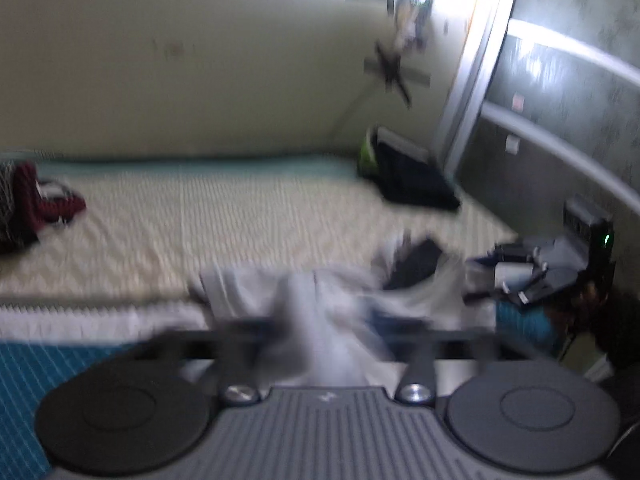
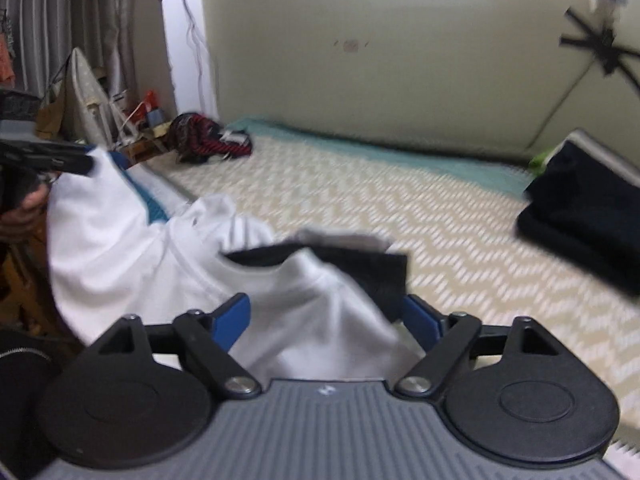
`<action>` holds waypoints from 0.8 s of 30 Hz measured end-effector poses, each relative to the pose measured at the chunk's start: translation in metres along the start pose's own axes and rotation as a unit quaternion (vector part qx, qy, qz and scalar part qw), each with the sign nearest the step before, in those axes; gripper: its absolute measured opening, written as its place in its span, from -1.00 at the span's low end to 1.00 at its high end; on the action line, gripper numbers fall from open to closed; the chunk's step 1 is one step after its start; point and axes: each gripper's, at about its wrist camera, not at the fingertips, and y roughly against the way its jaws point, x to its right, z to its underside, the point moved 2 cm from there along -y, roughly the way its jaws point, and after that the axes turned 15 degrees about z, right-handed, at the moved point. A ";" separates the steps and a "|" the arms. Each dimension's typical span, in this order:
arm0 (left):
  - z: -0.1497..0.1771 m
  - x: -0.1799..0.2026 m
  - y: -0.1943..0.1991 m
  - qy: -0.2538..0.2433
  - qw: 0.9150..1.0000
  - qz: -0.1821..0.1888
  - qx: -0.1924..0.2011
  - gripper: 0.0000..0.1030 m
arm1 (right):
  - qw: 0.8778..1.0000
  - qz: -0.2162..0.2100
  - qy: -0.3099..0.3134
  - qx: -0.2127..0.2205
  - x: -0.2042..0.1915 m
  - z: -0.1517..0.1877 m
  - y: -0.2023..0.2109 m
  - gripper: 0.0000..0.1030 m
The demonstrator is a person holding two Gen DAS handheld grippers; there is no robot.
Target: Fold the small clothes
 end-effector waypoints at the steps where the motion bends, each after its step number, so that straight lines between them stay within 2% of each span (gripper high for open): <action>1: 0.003 0.003 0.002 -0.004 1.000 -0.011 -0.003 -0.89 | 1.000 0.004 0.020 -0.003 -0.001 0.000 -0.005 -0.79; 2: 0.004 0.007 0.009 -0.011 1.000 -0.025 0.009 -0.89 | 0.999 0.011 0.031 -0.001 -0.001 0.001 -0.004 -1.00; 5: -0.017 0.026 0.056 -0.044 0.993 -0.073 0.083 -0.90 | 0.997 0.031 0.030 0.060 0.003 -0.022 0.024 -1.00; 8: -0.053 0.046 0.109 -0.074 0.977 -0.110 0.166 -0.90 | 0.987 0.058 0.009 0.152 0.012 -0.072 0.066 -1.00; 10: -0.081 0.067 0.138 -0.108 0.961 -0.139 0.213 -0.90 | 0.973 0.067 0.001 0.221 0.011 -0.108 0.097 -1.00; 11: -0.094 0.080 0.151 -0.127 0.951 -0.154 0.236 -0.90 | 0.962 0.082 0.007 0.261 0.005 -0.128 0.115 -1.00; 13: -0.121 0.111 0.179 -0.169 0.924 -0.187 0.287 -0.90 | 0.936 0.106 0.016 0.335 -0.006 -0.165 0.152 -1.00; 15: -0.146 0.142 0.208 -0.202 0.891 -0.217 0.342 -0.90 | 0.906 0.127 0.014 0.403 -0.016 -0.201 0.190 -1.00; 17: -0.164 0.168 0.231 -0.224 0.861 -0.244 0.387 -0.90 | 0.879 0.149 0.014 0.453 -0.026 -0.234 0.227 -1.00; 18: -0.173 0.181 0.242 -0.238 0.844 -0.259 0.406 -0.90 | 0.869 0.155 0.014 0.470 -0.031 -0.248 0.243 -1.00; 19: -0.181 0.192 0.249 -0.249 0.830 -0.270 0.419 -0.90 | 0.859 0.164 0.016 0.485 -0.037 -0.262 0.259 -1.00; 20: -0.189 0.202 0.254 -0.259 0.819 -0.280 0.429 -0.90 | 0.849 0.177 0.023 0.498 -0.043 -0.274 0.273 -1.00; 21: -0.198 0.210 0.259 -0.265 0.811 -0.287 0.435 -0.90 | 0.842 0.191 0.033 0.504 -0.049 -0.286 0.284 -1.00; 22: -0.206 0.213 0.260 -0.268 0.808 -0.291 0.438 -0.90 | 0.836 0.205 0.038 0.507 -0.052 -0.298 0.293 -1.00; 24: -0.221 0.214 0.256 -0.273 0.799 -0.307 0.438 -0.90 | 0.834 0.222 0.038 0.504 -0.052 -0.320 0.301 -1.00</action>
